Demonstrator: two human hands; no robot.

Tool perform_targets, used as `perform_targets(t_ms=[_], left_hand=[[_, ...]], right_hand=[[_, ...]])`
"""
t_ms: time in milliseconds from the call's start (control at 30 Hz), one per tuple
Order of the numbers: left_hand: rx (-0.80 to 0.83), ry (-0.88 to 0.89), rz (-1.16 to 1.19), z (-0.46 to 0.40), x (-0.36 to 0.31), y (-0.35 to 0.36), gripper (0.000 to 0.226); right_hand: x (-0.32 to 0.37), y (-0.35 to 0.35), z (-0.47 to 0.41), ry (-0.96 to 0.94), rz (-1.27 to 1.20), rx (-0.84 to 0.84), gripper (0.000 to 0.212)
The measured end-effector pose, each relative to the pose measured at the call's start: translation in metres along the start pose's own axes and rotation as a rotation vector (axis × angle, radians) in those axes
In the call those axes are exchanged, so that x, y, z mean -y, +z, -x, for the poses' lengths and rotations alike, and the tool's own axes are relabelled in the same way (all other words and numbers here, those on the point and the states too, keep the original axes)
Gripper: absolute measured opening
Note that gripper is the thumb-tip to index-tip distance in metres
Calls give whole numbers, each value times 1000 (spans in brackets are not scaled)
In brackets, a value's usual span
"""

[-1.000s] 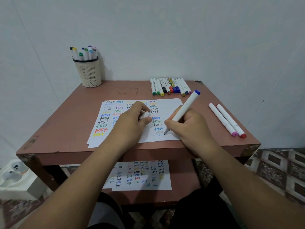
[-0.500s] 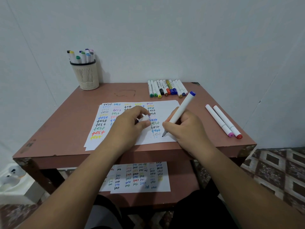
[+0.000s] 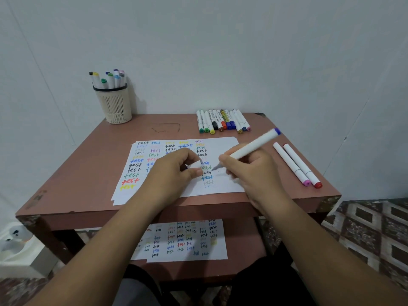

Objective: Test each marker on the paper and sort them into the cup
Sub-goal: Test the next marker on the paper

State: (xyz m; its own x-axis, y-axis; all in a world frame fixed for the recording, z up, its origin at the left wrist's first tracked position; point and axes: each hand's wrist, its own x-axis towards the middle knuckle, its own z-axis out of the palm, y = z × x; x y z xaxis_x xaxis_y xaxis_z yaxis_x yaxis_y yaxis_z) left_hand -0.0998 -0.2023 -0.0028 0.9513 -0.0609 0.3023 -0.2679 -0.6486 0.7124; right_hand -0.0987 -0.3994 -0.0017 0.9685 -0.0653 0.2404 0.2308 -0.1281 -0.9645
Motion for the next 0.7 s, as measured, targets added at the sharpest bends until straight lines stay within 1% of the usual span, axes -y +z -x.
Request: perform_targets(t_ms=[67, 133, 267, 400, 533, 700], left_hand=[[3, 4, 13, 0, 1, -1, 12], [8, 16, 22, 0, 1, -1, 13], [26, 44, 39, 0, 2, -1, 13], [55, 63, 98, 0, 3, -1, 15], [63, 124, 124, 4, 3, -2, 17], [49, 153, 171, 7, 4, -7, 23]], right_hand=[[1, -2, -3, 16, -178, -18, 11], [2, -2, -3, 15, -225, -5, 15], [2, 1, -2, -12, -168, 45, 15], [5, 0, -1, -21, -109, 99, 20], [7, 4, 3, -92, 6, 138, 21], [9, 8, 3, -104, -4, 186, 24]])
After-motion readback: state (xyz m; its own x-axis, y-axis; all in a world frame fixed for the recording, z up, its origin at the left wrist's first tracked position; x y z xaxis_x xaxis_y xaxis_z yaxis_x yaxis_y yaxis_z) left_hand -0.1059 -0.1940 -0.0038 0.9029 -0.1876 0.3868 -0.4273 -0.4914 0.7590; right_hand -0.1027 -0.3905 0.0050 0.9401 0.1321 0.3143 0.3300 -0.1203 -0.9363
